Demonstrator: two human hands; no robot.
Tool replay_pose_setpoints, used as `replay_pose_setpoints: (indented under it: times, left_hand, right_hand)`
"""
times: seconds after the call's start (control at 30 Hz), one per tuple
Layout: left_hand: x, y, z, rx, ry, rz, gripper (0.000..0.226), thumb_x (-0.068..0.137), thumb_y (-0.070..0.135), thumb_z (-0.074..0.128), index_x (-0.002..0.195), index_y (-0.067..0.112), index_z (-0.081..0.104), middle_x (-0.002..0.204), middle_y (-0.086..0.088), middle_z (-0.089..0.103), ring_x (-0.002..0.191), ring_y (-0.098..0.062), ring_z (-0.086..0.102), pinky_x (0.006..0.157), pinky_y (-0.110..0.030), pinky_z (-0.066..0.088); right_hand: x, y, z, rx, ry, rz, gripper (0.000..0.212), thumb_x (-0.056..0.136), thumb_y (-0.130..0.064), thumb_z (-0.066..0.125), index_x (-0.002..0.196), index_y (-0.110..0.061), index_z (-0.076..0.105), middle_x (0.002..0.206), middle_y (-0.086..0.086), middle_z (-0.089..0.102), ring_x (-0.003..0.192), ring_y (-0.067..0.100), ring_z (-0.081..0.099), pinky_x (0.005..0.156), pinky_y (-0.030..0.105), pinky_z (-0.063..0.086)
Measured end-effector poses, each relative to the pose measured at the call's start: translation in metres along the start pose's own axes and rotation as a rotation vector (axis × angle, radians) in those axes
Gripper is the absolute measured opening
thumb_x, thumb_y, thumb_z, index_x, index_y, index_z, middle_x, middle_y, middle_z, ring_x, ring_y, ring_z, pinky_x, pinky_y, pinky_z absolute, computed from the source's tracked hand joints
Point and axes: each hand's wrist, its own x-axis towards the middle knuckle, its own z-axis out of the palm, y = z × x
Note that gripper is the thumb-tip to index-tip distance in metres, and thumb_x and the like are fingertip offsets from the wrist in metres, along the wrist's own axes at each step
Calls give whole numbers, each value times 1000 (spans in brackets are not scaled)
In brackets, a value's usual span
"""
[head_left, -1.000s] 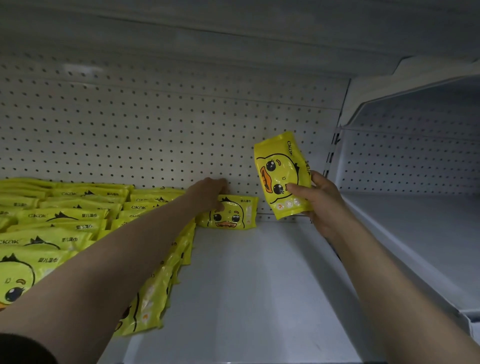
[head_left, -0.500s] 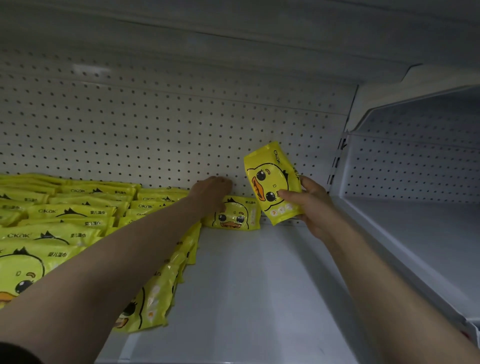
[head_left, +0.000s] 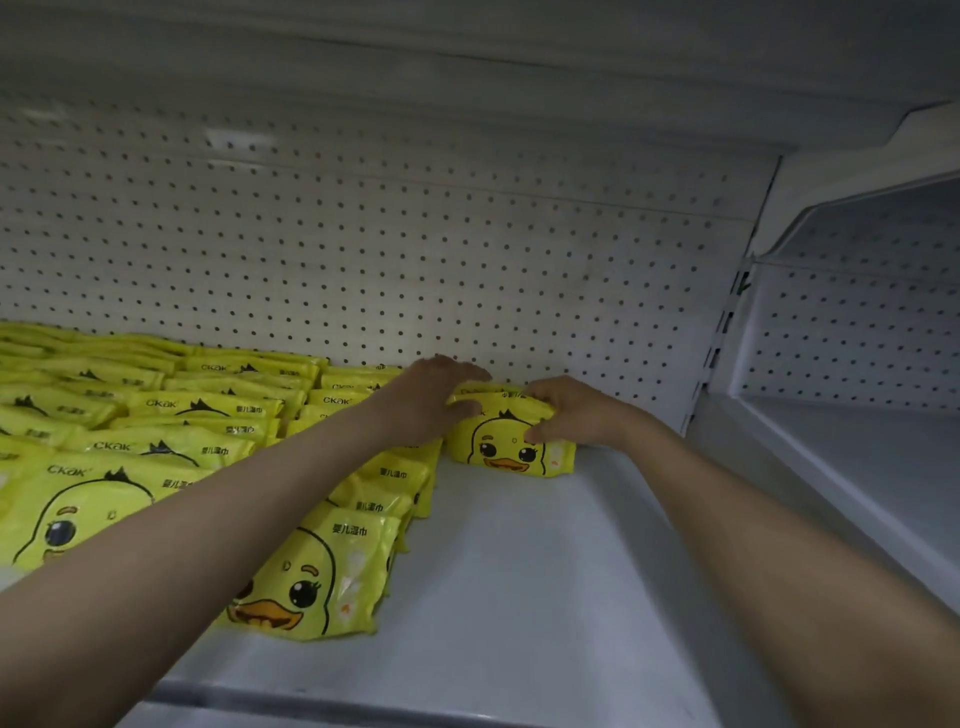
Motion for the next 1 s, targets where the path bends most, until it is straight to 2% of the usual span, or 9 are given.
replay_pose_setpoints:
  times: [0.13,0.23,0.37,0.53,0.8,1.0]
  left_hand:
    - [-9,9,9,172,-177,-87,58,96,48,45,150,39,23,160,-4,16,147,-26,13,117,-45,20]
    - [-12,10,17,300,-239,-138,64,96,54,40,152,38,12,161,-6,8,148,-29,4,119,-47,12]
    - [-14,6,24,318,-216,-170,67,94,57,40,152,37,11,161,-5,8,148,-29,2,118,-47,8]
    - [-15,6,24,317,-183,-168,68,93,55,43,152,36,13,161,-4,9,148,-28,3,118,-46,9]
    - [-17,10,22,299,-163,-182,70,92,53,48,152,35,17,161,-3,11,148,-27,6,117,-45,12]
    - [-16,13,19,273,-177,-210,70,91,51,51,151,33,20,160,-4,14,147,-28,9,116,-46,15]
  right_hand:
    - [10,1,4,-148,92,-27,46,76,-23,81,118,-24,62,111,-2,65,101,16,61,86,30,52]
    - [14,0,9,-258,174,-57,57,71,-31,84,122,-26,59,112,-5,63,102,15,58,84,31,49]
    - [19,-2,20,-322,250,-109,61,70,-32,84,124,-24,56,119,-2,58,112,18,50,89,34,45]
    - [19,2,27,-363,299,-138,60,75,-31,80,128,-21,53,121,-1,50,120,19,39,83,28,32]
    - [15,0,34,-437,334,-133,62,80,-30,77,133,-18,49,131,3,50,123,22,41,98,36,41]
    - [10,-9,37,-532,344,-82,59,81,-32,73,132,-18,47,132,4,51,121,25,44,95,40,43]
